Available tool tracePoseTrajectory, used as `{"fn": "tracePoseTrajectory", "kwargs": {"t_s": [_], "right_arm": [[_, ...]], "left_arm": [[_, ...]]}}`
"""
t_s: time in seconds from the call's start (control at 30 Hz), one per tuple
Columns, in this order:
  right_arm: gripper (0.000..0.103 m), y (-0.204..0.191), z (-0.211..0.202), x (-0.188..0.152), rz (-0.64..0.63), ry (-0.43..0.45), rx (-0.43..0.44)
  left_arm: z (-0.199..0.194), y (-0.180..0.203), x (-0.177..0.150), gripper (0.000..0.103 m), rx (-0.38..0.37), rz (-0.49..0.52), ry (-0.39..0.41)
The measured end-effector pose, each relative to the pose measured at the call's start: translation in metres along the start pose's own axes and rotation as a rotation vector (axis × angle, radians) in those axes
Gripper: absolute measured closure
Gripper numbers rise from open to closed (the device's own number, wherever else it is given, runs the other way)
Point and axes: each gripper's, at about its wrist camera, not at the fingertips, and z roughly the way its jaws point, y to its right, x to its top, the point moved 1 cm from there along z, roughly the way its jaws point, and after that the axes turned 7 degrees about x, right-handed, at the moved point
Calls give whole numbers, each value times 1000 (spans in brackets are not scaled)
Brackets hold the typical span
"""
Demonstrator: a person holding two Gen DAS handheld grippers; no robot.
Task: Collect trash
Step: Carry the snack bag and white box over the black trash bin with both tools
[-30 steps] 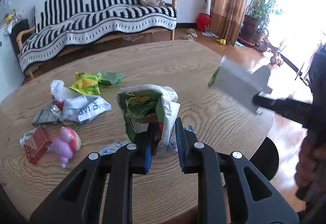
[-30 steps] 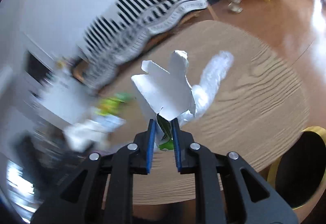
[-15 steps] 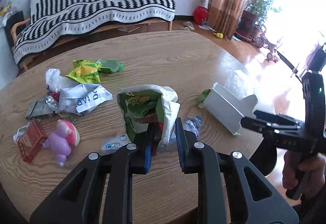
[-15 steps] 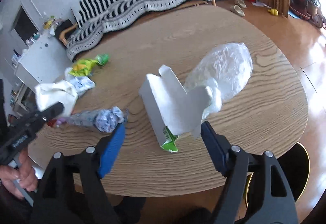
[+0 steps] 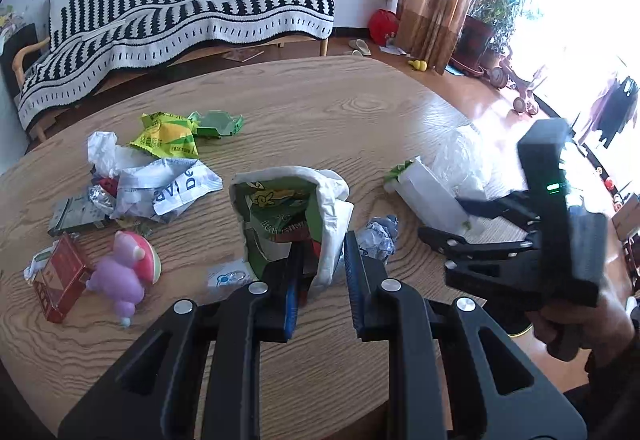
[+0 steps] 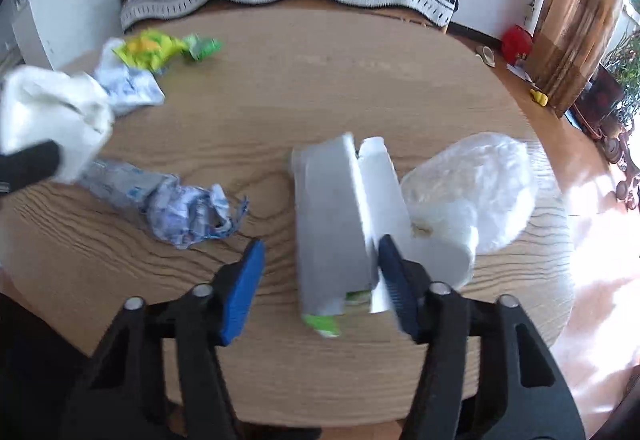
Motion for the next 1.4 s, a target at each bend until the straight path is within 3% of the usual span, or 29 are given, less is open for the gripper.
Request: {"fn": "tracePoseTrajectory", "kwargs": {"t_s": [0.17, 0.3, 0.4, 0.53, 0.7, 0.8, 0.9, 1.07, 1.4], "right_arm": [[70, -1, -26, 6, 37, 99, 29], [70, 21, -85, -1, 134, 238, 92], [70, 59, -135, -29, 235, 333, 96], [70, 119, -171, -79, 372, 373, 38], [70, 209, -171, -158, 618, 302, -26], [70, 246, -159, -203, 738, 242, -50], [70, 275, -139, -239, 825, 173, -57], [70, 295, -104, -268, 896, 91, -39], [69, 310, -87, -283, 941, 52, -19]], "left_arm": [[0, 5, -1, 83, -11, 3, -3], [1, 20, 1, 83, -32, 11, 5], [1, 52, 3, 83, -75, 51, 14], [-5, 120, 1, 83, -171, 134, 42], [-1, 238, -23, 83, -340, 290, 37], [25, 295, -45, 83, -441, 338, -48], [60, 341, -71, 83, -486, 404, -124], [119, 382, -101, 83, -464, 469, -234], [158, 394, -104, 83, -434, 462, -286]]}}
